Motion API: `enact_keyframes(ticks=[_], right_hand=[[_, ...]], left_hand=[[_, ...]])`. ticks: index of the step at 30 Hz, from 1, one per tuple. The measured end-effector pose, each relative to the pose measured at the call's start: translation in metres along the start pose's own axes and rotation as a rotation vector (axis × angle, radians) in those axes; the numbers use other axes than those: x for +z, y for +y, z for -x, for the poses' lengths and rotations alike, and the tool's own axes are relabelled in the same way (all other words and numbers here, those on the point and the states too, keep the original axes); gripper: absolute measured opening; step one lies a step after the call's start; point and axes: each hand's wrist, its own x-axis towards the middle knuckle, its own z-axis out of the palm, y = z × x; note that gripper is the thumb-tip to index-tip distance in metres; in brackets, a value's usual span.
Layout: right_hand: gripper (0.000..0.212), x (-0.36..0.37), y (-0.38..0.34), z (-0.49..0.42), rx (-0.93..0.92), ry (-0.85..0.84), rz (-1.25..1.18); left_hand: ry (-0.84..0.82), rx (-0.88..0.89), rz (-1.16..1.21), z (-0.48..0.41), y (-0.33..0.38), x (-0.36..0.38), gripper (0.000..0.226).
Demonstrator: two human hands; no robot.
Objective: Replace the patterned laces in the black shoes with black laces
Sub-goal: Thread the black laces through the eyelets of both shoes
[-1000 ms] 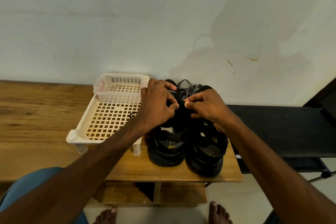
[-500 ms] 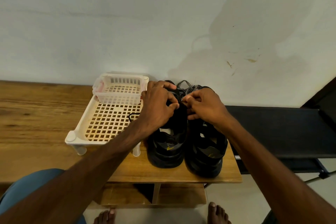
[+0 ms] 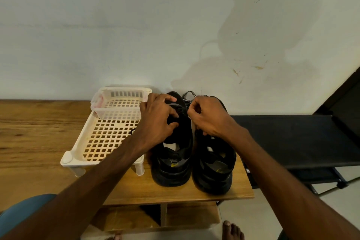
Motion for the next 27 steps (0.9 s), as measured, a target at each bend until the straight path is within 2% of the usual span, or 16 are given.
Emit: enact_keyframes(ticks=[3, 5, 9, 12, 14, 16, 18, 20, 22, 24, 27], right_hand=[[0.020, -0.009, 0.002, 0.002, -0.041, 0.114, 0.068], [0.021, -0.016, 0.004, 0.005, -0.042, 0.167, 0.014], [0.026, -0.030, 0.012, 0.008, 0.033, 0.311, -0.436], [0.026, -0.036, 0.006, 0.013, 0.054, 0.245, -0.800], [0.022, -0.036, 0.003, 0.015, 0.085, 0.208, -0.936], [0.016, -0.029, 0.006, 0.015, 0.110, 0.243, -0.845], [0.012, -0.020, 0.013, 0.012, 0.060, 0.257, -0.497], [0.014, -0.010, 0.015, 0.008, -0.038, 0.179, -0.190], [0.016, -0.001, 0.014, 0.005, -0.089, 0.062, -0.001], [0.015, 0.006, 0.014, 0.000, -0.113, 0.011, 0.120], [0.010, 0.007, 0.016, -0.005, -0.104, 0.027, 0.112]], left_hand=[[-0.042, -0.011, -0.031, 0.001, -0.006, -0.001, 0.022], [-0.021, -0.005, -0.004, 0.001, -0.006, -0.001, 0.020], [0.056, -0.025, 0.197, -0.002, -0.011, -0.010, 0.009], [0.202, -0.053, 0.340, -0.006, -0.019, -0.023, 0.005], [0.296, -0.117, 0.463, -0.008, -0.024, -0.036, 0.008], [0.400, -0.190, 0.613, -0.011, -0.029, -0.047, 0.009], [0.465, -0.238, 0.738, -0.012, -0.033, -0.054, 0.016], [0.473, -0.234, 0.818, -0.012, -0.032, -0.056, 0.015], [0.436, -0.214, 0.896, -0.012, -0.027, -0.055, 0.014], [0.385, -0.207, 0.944, -0.012, -0.023, -0.053, 0.019], [0.341, -0.191, 0.959, -0.014, -0.023, -0.049, 0.019]])
